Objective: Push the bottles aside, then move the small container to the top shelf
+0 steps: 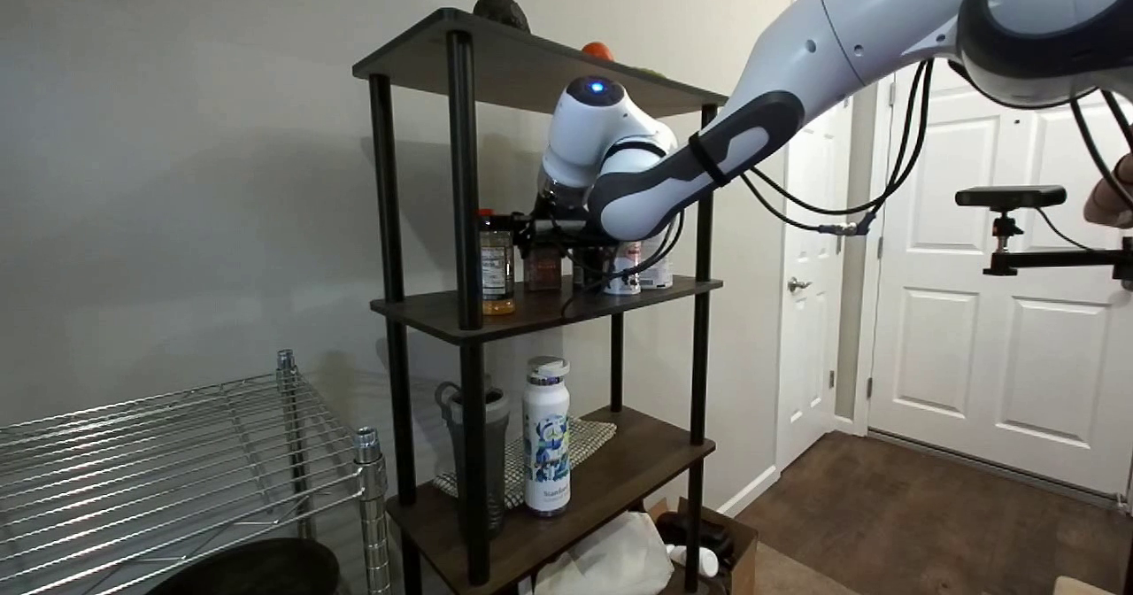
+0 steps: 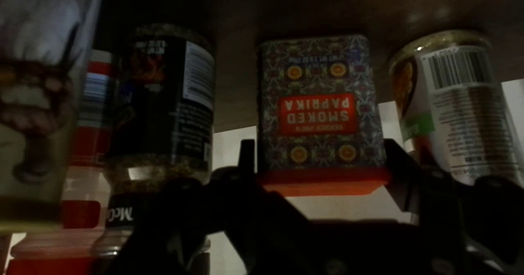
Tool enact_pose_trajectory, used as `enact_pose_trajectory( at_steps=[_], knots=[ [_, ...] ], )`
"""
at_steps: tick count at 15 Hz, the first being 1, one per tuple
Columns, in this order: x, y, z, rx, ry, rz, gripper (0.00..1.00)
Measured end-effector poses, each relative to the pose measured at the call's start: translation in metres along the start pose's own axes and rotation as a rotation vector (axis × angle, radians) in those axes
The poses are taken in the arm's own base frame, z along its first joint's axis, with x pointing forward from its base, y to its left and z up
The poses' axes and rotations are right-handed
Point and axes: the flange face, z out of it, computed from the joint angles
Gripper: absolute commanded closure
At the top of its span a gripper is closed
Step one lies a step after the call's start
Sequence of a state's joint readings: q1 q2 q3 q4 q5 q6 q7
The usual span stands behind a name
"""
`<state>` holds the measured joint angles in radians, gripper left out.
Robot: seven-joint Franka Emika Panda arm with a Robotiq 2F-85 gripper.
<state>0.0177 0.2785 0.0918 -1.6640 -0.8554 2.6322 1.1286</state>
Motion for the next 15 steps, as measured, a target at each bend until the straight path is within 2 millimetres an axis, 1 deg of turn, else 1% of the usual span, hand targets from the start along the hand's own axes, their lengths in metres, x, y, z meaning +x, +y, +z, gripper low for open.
enact_pose_trajectory(
  at_steps=[5, 8, 10, 15],
  knots=[
    [-0.004, 0.006, -0.001, 0.006, -0.002, -0.001, 0.51],
    [-0.009, 0.012, -0.006, 0.033, 0.004, -0.002, 0.51],
    [-0.014, 0.018, -0.015, 0.06, 0.011, -0.004, 0.51],
    [-0.021, 0.032, -0.046, 0.109, 0.035, -0.005, 0.51]
  ],
)
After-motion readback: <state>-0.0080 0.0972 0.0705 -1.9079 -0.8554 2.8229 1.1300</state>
